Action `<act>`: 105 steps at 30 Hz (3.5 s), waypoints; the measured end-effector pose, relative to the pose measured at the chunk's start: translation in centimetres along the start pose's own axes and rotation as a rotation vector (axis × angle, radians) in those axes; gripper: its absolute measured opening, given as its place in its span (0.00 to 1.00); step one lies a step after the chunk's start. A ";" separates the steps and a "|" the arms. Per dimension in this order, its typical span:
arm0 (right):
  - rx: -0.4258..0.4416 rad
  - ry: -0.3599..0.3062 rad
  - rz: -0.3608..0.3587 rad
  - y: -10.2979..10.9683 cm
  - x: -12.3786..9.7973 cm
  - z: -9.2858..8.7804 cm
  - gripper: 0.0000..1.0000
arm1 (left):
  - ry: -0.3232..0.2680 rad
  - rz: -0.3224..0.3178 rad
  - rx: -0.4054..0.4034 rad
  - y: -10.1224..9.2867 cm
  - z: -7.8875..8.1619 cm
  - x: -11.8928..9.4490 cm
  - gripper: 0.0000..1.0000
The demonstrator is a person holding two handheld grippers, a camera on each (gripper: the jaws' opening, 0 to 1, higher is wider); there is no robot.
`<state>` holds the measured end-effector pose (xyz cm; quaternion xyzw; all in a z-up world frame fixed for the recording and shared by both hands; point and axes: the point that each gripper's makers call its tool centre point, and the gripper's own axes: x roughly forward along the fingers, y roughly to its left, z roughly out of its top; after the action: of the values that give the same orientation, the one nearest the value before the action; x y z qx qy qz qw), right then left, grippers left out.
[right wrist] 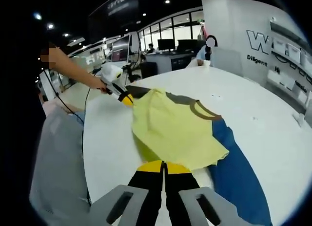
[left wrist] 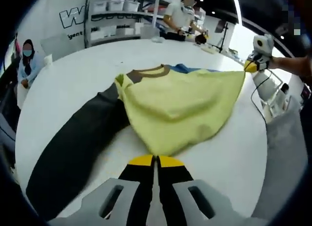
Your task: Fold the garment on the visible template until the final outline fits inside the template.
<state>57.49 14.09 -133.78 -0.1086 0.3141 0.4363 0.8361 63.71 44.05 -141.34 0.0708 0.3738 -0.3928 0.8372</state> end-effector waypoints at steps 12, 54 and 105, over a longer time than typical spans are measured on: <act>-0.008 -0.007 0.016 1.0 -1.4 0.5 0.00 | -0.038 -0.069 -0.113 -2.1 1.4 -3.1 0.01; -0.024 0.137 0.186 8.6 -2.7 -5.7 0.00 | 0.044 -0.223 -0.225 -8.6 -3.6 -8.8 0.01; -0.109 0.201 0.191 10.7 -2.0 -11.1 0.01 | 0.135 -0.218 0.037 -10.3 -11.2 -7.4 0.24</act>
<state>43.34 14.11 -140.20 -0.1663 0.3810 0.5173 0.7480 46.95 46.17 -142.43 0.0714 0.4275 -0.4828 0.7610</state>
